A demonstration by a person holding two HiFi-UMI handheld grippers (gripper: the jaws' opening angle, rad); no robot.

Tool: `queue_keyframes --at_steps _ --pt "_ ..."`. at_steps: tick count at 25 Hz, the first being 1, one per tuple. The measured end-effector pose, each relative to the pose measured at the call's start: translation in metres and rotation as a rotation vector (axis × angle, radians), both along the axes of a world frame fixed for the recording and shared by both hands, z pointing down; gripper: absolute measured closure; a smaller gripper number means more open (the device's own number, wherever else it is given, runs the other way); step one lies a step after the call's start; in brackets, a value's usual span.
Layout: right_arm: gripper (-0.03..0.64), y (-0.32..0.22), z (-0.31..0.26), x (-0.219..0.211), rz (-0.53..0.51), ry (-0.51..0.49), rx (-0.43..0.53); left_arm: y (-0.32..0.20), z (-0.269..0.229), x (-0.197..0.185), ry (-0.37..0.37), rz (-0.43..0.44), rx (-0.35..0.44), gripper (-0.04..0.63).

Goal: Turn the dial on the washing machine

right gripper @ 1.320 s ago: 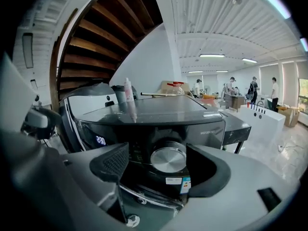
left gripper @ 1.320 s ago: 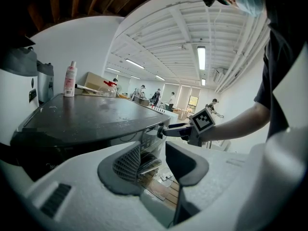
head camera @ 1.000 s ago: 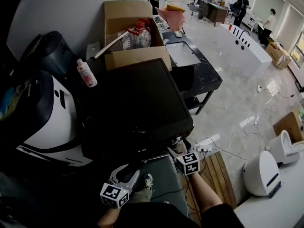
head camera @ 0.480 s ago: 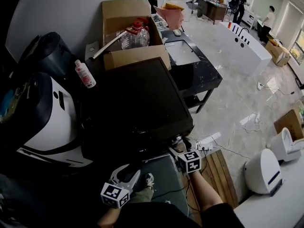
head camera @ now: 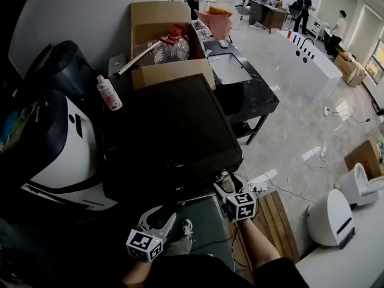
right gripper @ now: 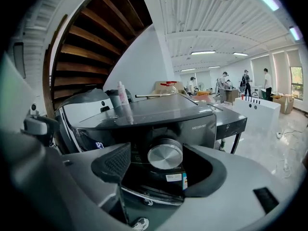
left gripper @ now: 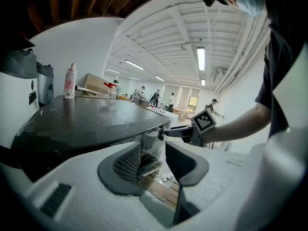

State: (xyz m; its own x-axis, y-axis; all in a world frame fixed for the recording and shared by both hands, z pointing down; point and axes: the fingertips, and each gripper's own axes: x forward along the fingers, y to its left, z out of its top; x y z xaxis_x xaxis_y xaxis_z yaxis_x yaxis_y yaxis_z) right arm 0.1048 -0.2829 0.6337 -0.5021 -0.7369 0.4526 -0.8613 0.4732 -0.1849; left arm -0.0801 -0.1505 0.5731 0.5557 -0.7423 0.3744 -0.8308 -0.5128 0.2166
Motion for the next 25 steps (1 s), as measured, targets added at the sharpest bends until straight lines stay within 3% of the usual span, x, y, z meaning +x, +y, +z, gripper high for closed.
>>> queue_keyframes --at_steps 12,25 --pt "0.459 0.066 -0.05 0.015 0.036 -0.043 0.075 0.028 -0.023 0.02 0.029 0.007 0.06 0.44" --pt "0.615 0.168 -0.112 0.009 -0.013 -0.099 0.186 0.087 -0.041 0.031 0.049 -0.022 0.127 0.473"
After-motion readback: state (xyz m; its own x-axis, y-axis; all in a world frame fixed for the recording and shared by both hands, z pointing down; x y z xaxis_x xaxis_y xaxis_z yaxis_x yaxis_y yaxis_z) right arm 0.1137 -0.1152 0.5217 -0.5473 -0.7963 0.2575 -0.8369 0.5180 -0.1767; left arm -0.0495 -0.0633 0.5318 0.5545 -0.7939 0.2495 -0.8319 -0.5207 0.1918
